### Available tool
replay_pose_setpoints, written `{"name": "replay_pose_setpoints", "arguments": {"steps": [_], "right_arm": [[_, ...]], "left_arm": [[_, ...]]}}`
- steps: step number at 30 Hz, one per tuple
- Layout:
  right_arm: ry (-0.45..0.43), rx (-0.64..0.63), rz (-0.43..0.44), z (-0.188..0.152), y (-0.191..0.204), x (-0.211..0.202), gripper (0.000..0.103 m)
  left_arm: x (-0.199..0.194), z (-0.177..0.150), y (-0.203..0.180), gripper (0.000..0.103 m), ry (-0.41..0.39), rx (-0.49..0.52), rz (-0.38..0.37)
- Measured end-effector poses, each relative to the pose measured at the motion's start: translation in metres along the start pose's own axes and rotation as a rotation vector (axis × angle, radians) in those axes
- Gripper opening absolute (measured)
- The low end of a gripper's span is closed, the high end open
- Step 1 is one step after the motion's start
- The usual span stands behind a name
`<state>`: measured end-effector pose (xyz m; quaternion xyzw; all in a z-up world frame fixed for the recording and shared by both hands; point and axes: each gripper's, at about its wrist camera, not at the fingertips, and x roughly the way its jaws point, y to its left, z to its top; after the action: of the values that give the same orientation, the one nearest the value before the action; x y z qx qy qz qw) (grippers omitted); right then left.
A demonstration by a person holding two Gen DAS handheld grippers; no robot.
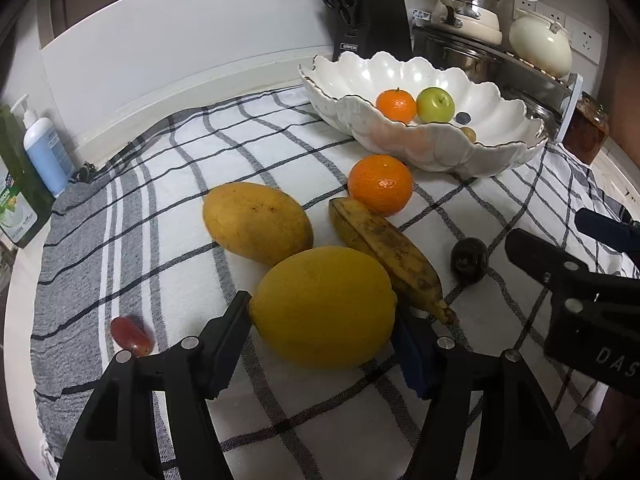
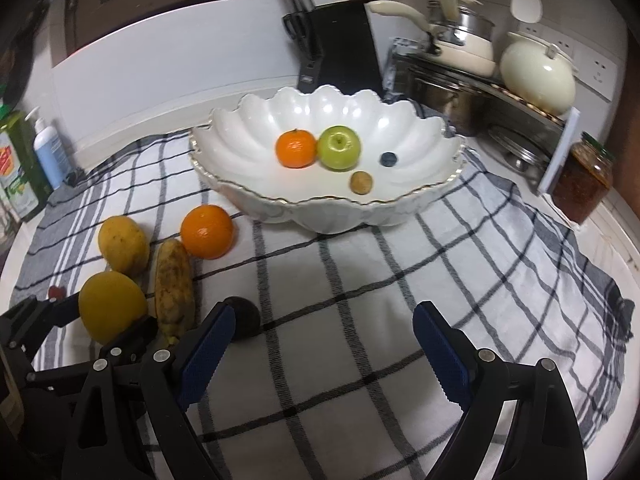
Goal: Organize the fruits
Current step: 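Withdraw both tools from the bowl toward the remaining fruit, then grasp the yellow lemon with the left gripper while the right gripper grasps the dark plum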
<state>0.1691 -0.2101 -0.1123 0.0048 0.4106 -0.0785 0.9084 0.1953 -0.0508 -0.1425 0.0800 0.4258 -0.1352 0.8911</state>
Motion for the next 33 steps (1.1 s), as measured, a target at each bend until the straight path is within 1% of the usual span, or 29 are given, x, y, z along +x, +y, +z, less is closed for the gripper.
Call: {"name": "replay_pose_setpoints", "arguments": {"steps": [3,6,8,10,12,15,17,20,21,23,29,33], "right_arm": [[0.002,-0.015,0.022,0.002,0.004,0.004,0.09],[0.029,-0.042,0.055,0.003,0.012,0.012,0.082],[0.052,-0.05,0.073,0.003,0.017,0.02,0.074],[0.068,-0.053,0.086,0.002,0.02,0.025,0.07],[0.078,-0.053,0.104,0.001,0.024,0.029,0.07],[0.088,-0.062,0.118,0.0,0.029,0.032,0.064],[0.1,-0.059,0.137,-0.002,0.031,0.034,0.058],[0.113,-0.061,0.161,-0.003,0.035,0.037,0.043],[0.11,-0.064,0.164,-0.003,0.035,0.037,0.041],[0.113,-0.065,0.182,-0.003,0.036,0.036,0.027],[0.103,-0.061,0.185,-0.003,0.034,0.031,0.026],[0.079,-0.055,0.191,-0.002,0.03,0.019,0.026]], "left_arm": [[-0.001,-0.002,0.004,0.066,0.003,-0.013,0.017],[-0.002,-0.003,0.008,0.066,0.008,-0.026,0.03],[-0.003,-0.004,0.012,0.066,0.009,-0.038,0.037],[-0.004,-0.005,0.015,0.066,0.006,-0.043,0.046],[-0.006,-0.006,0.018,0.066,0.003,-0.047,0.056],[-0.007,-0.006,0.02,0.066,0.004,-0.05,0.059],[-0.008,-0.007,0.021,0.066,0.004,-0.052,0.059],[-0.01,-0.007,0.022,0.066,0.002,-0.052,0.058],[-0.011,-0.007,0.022,0.066,0.0,-0.053,0.057],[-0.012,-0.006,0.022,0.066,-0.002,-0.055,0.059],[-0.019,-0.004,0.021,0.066,-0.016,-0.057,0.062],[-0.026,-0.003,0.017,0.066,-0.028,-0.054,0.064]]}}
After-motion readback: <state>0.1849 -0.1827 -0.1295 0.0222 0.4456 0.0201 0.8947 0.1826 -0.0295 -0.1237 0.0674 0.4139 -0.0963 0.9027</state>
